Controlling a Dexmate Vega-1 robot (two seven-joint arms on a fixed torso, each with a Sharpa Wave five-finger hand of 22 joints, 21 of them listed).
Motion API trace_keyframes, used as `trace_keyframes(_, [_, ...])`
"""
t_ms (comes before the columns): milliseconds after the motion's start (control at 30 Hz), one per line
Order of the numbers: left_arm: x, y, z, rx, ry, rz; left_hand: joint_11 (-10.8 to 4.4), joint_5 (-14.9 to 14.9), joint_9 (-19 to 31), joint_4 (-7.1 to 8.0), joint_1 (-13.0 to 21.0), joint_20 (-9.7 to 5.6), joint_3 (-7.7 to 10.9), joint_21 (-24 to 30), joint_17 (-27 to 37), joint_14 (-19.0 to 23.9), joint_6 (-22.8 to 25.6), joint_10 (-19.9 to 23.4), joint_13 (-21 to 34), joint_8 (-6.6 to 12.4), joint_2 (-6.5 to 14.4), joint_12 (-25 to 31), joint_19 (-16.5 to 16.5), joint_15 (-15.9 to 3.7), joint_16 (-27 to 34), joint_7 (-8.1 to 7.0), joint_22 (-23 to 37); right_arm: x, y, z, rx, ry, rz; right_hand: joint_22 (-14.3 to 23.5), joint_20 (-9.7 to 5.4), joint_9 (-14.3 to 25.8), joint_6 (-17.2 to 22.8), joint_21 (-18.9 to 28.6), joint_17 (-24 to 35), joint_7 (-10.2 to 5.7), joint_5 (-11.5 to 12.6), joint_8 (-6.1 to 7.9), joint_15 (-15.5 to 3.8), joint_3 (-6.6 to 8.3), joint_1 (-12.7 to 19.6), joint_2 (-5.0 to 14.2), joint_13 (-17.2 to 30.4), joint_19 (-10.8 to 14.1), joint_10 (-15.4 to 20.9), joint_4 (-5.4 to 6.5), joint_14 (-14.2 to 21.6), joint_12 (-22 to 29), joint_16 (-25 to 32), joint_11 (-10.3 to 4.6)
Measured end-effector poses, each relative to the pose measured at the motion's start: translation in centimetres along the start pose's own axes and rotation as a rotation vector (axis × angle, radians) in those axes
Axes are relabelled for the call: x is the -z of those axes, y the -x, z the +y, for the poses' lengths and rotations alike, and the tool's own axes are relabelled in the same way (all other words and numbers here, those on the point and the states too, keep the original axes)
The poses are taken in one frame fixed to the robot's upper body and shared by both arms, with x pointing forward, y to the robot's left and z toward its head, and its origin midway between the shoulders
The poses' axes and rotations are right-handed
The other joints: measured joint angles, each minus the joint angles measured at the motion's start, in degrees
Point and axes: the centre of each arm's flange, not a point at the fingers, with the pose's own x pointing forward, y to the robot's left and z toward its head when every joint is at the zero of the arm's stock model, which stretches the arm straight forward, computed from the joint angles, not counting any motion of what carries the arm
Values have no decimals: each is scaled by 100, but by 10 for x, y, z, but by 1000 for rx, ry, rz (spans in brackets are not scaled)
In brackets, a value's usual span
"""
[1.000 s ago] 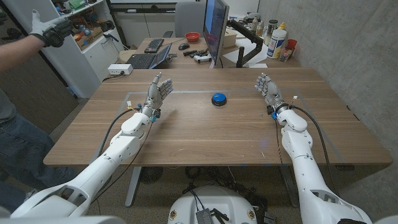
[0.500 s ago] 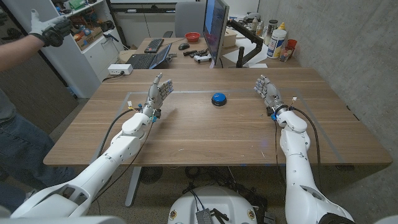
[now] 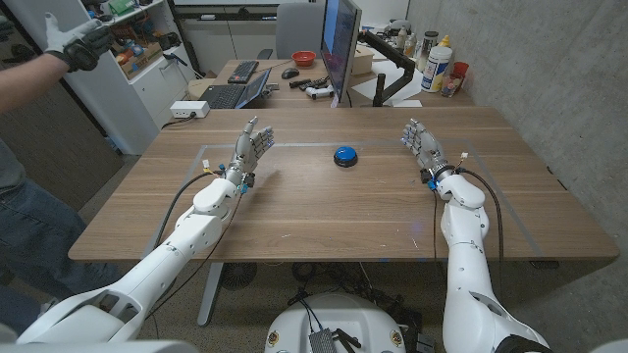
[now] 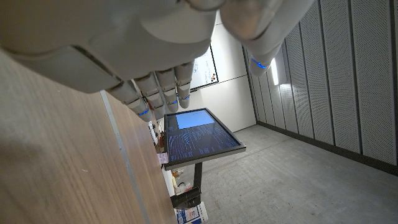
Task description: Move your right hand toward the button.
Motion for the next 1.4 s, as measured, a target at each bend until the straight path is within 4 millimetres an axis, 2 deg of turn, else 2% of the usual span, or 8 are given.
trace_keyframes(167, [0, 0, 0, 1, -2, 0, 0, 0, 0, 0, 0, 0, 0, 0, 0, 0, 8, 0, 0, 0, 0, 0, 0, 0, 0, 8, 0, -2, 2, 0, 4, 18, 6, 0, 0, 0, 31, 0, 0, -31, 0, 0, 0, 3, 1, 1, 0, 0, 0, -46, 0, 0, 0, 0])
trace_keyframes(733, [-1, 1, -2, 11, -11, -4, 0, 39, -1, -17, 24, 0, -29, 0, -1, 30, 39, -1, -1, 0, 24, 0, 0, 30, 0, -23, -1, -11, 5, 5, -4, 81, 28, 0, -1, 29, 50, -44, 1, -93, 0, 0, -1, 1, 53, 9, -1, -1, -2, -48, -1, 0, 0, -1])
trace_keyframes(933, [-2, 2, -2, 16, -13, -6, 0, 39, -1, -23, 46, 0, -58, 0, -1, 30, 39, -1, -1, 0, 46, 0, 0, 30, 0, -23, -1, -14, 3, 8, -21, 114, 49, -1, -9, 28, 48, -44, 1, -94, 0, 0, -14, -6, 62, 18, 0, -55, -2, -89, -15, 0, 0, -1])
trace_keyframes(1133, [-3, 2, -1, 17, -14, -9, 0, 39, -1, -23, 46, 0, -58, 0, -1, 30, 39, -1, -1, 0, 46, 0, 0, 30, 0, -23, -1, -18, -2, 12, -45, 152, 67, -1, 9, 28, 20, -83, 1, -228, 0, 0, -23, 17, 106, 4, -1, -75, 12, -112, -24, 0, -26, -15])
trace_keyframes(1400, [-4, 3, 1, 17, -17, -9, 0, 39, -1, -23, 46, 0, -57, 0, -1, 29, 39, -1, -1, 0, 46, 0, 0, 30, 0, -23, -1, -26, -11, 19, -79, 202, 81, -1, -21, 28, -21, -83, 2, -288, 0, 0, -53, 23, 164, 62, -1, -105, 28, -152, -55, 0, -26, -32])
